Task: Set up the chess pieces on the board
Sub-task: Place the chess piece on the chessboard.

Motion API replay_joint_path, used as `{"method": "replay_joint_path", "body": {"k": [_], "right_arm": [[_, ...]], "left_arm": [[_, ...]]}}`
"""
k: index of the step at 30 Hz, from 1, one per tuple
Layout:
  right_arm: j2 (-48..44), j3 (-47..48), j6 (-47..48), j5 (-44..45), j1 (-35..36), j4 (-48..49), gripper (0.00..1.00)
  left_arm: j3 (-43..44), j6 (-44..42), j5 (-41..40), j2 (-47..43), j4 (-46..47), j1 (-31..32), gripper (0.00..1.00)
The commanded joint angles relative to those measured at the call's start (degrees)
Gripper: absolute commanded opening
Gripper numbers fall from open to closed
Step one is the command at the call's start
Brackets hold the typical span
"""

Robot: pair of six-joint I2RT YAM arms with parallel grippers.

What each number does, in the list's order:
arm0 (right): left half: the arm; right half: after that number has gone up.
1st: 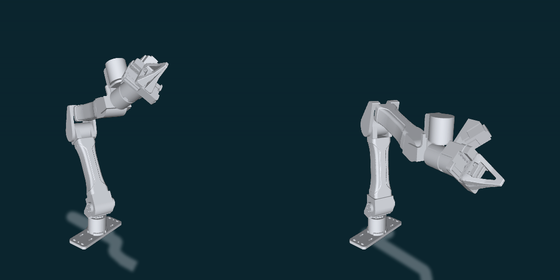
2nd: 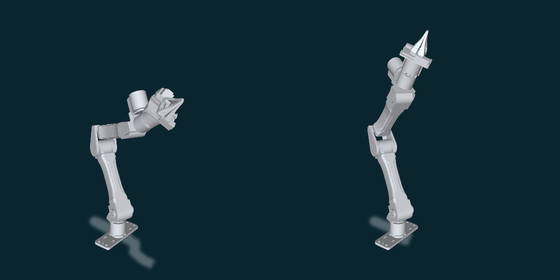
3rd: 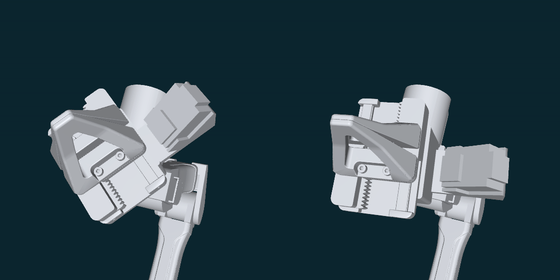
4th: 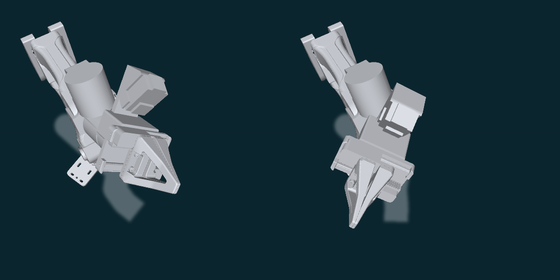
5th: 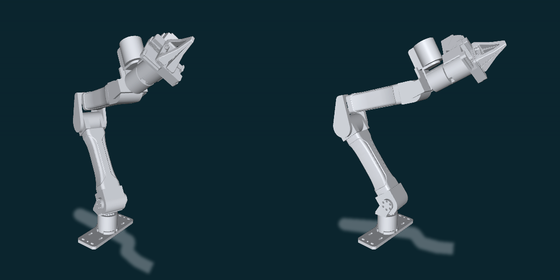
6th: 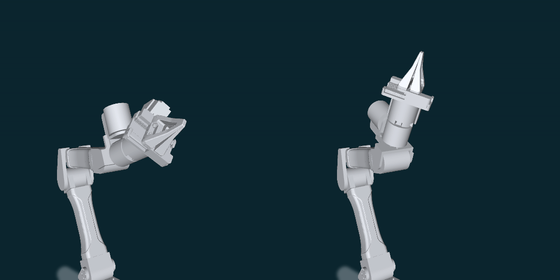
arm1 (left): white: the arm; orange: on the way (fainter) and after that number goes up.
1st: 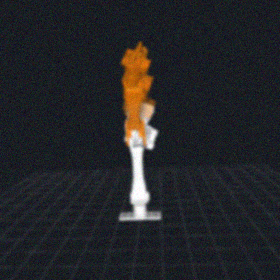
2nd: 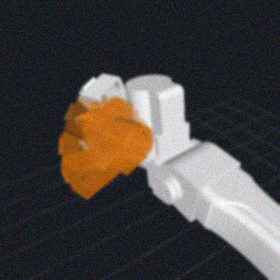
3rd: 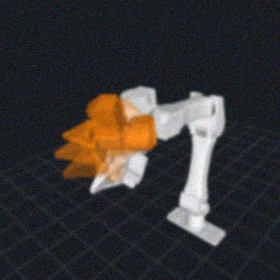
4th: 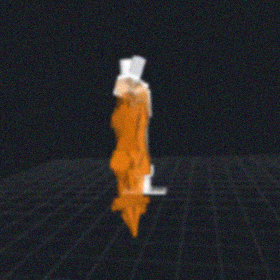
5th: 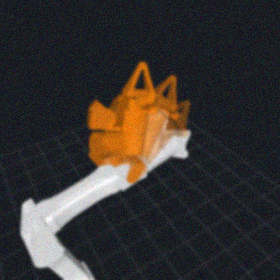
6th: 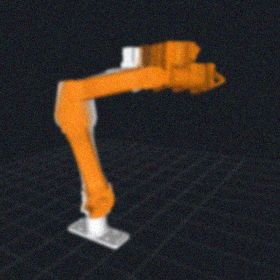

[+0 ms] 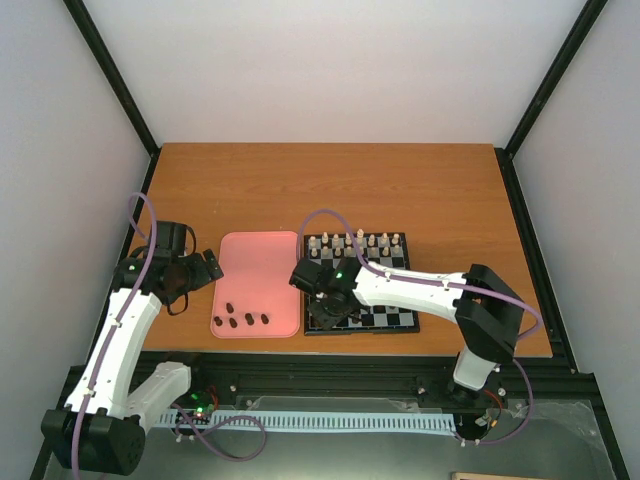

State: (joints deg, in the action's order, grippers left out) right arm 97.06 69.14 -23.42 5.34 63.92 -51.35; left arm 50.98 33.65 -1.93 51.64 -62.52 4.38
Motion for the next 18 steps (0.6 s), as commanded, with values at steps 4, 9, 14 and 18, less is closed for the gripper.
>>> {"method": "replay_joint_path", "body": {"k": [4,9,14,18], "right_arm": [[1.30,-1.00,-0.22,-0.23,-0.38,2.05,0.07],[1.79,-1.66,-0.23,-0.13,-0.37,2.29,0.07],[2.29,-2.28,-0.49,-0.82,-0.38,3.14,0.07],[2.39,-2.43,-0.56,-1.12,-0.38,3.30,0.07]], "left_arm": [[0.64,0.45,-0.49,-0.57,0.31,-0.40,1.00],[0.46,0.45,-0.41,-0.66,0.29,-0.39,1.00],[0.44,0.43,-0.36,-0.64,0.30,-0.36,1.00],[0.52,0.30,-0.40,-0.65,0.30,-0.43,1.00]]}}
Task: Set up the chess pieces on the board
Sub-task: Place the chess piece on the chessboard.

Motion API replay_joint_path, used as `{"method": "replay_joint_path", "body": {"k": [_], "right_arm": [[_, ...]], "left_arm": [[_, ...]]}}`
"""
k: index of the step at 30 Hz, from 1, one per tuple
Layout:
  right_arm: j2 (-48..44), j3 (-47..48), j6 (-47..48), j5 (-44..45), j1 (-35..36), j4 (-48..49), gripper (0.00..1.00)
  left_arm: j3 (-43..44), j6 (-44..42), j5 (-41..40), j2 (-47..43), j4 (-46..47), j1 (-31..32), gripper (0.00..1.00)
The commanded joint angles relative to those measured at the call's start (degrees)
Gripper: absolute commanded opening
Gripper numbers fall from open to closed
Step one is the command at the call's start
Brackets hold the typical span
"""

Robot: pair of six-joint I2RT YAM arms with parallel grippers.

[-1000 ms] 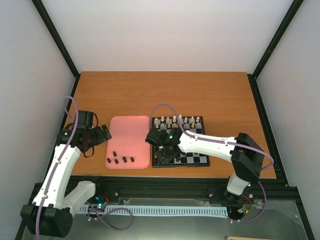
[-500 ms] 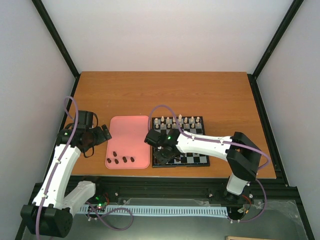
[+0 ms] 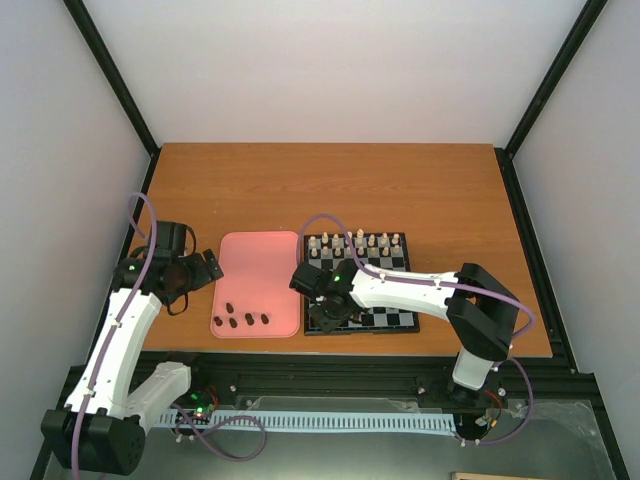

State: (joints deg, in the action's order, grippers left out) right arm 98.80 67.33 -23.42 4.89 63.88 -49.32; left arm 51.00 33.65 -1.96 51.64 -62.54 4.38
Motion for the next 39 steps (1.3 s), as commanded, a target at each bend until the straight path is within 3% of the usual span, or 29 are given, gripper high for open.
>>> {"method": "replay_joint_path", "body": {"k": [1,32,36,39], "right_arm": [[0.63,-0.55,-0.50,-0.66,-0.33,1.25,0.07],[-1.29,-0.28,-1.80,-2.33,0.70,-0.78,0.08],[-1.65,-0.20,-1.94,-1.41,0.82,-1.25,0.19],[-2.03,0.00,-2.30,-0.68,0.83,-1.60,0.22]], "left_arm": [[0.56,0.28,-0.38,-0.66,0.32,-0.44,1.00],[-0.11,-0.16,-0.09,-0.25,1.10,-0.35,1.00],[-0.03,-0.16,-0.09,-0.45,0.95,-0.42,1.00],[-0.13,-0.16,-0.09,-0.51,0.89,-0.39,1.00]]}}
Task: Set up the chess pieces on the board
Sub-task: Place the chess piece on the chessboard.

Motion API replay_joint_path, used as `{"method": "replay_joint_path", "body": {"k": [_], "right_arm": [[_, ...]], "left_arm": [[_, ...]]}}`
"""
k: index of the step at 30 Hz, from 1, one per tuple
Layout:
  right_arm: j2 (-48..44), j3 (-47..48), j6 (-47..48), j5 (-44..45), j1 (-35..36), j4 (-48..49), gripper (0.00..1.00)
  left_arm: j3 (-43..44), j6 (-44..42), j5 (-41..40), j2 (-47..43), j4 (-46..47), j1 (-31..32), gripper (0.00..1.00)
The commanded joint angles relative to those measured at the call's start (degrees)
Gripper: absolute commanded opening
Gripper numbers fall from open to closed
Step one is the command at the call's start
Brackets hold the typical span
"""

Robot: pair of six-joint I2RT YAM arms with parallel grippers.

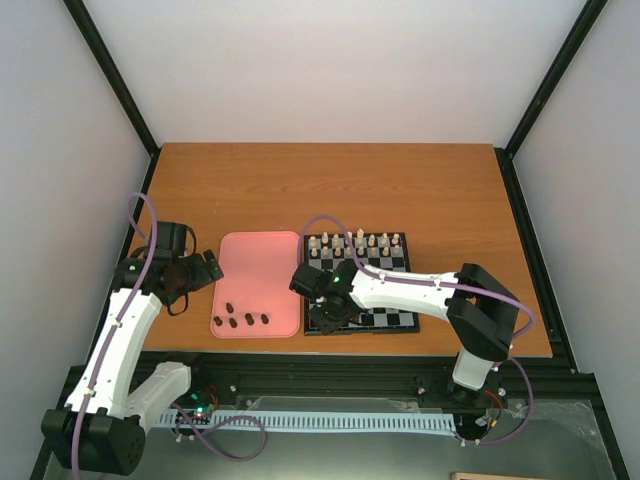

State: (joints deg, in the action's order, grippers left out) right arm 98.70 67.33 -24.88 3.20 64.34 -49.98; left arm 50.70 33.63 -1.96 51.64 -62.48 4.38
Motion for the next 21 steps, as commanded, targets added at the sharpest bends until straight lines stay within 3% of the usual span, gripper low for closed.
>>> {"method": "replay_joint_path", "body": {"k": [1,9,14,21], "right_arm": [[-2.07,-0.01,-0.91,1.16,0.35,-1.06,0.23],[-4.29,3.69,-0.85,3.20,0.37,-4.29,0.24],[-4.17,9.32,0.94,2.94,0.40,-5.98,0.31],[2.75,19.91,6.40,-0.08,1.96,-3.91,0.41]], "left_arm": [[0.19,-0.10,-0.09,-0.61,0.78,-0.39,1.00],[0.23,0.12,-0.03,-0.82,0.78,-0.38,1.00],[0.15,0.29,0.02,-0.97,0.86,-0.41,1.00],[0.90,0.63,0.05,-0.99,0.72,-0.35,1.00]]}}
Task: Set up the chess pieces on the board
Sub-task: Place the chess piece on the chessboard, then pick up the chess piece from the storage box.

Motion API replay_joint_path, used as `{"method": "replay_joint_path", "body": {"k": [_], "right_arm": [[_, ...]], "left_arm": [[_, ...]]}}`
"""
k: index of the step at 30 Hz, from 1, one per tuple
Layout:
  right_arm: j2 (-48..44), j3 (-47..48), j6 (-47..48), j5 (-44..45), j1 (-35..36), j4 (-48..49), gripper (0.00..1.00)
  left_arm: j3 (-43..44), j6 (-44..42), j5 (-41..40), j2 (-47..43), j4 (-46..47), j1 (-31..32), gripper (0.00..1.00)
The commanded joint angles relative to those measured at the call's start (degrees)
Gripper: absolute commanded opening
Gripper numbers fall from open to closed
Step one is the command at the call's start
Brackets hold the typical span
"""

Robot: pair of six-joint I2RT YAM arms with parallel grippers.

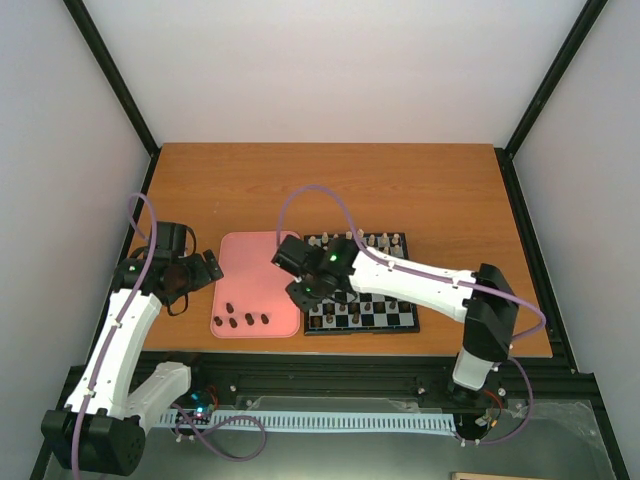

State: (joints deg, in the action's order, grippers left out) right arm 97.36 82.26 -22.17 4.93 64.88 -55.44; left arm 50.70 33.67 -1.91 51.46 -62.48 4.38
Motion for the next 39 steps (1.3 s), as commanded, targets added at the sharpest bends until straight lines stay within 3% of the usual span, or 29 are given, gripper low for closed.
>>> {"method": "replay_joint_path", "body": {"k": [1,10,26,33,39], "right_arm": [[5.43,6.39,4.58,-2.54,1.85,2.01,0.42],[16.74,13.81,9.67,-8.84,4.23,5.27,0.43],[27.19,20.76,13.04,-12.48,4.29,4.83,0.40],[28.62,21.72,12.86,-11.87,4.29,4.46,0.34],[30.27,23.02,12.31,-10.73,4.21,3.32,0.21]], "left_arm": [[1.16,0.48,-0.13,-0.82,0.47,-0.40,1.00],[2.67,0.08,-0.74,-1.40,-0.63,-0.42,1.00],[2.40,-0.27,-1.00,-1.36,-0.69,-0.43,1.00],[2.39,-0.67,-1.95,-1.16,-1.07,-0.39,1.00],[2.32,-0.71,-1.86,-0.99,-1.07,-0.46,1.00]]}}
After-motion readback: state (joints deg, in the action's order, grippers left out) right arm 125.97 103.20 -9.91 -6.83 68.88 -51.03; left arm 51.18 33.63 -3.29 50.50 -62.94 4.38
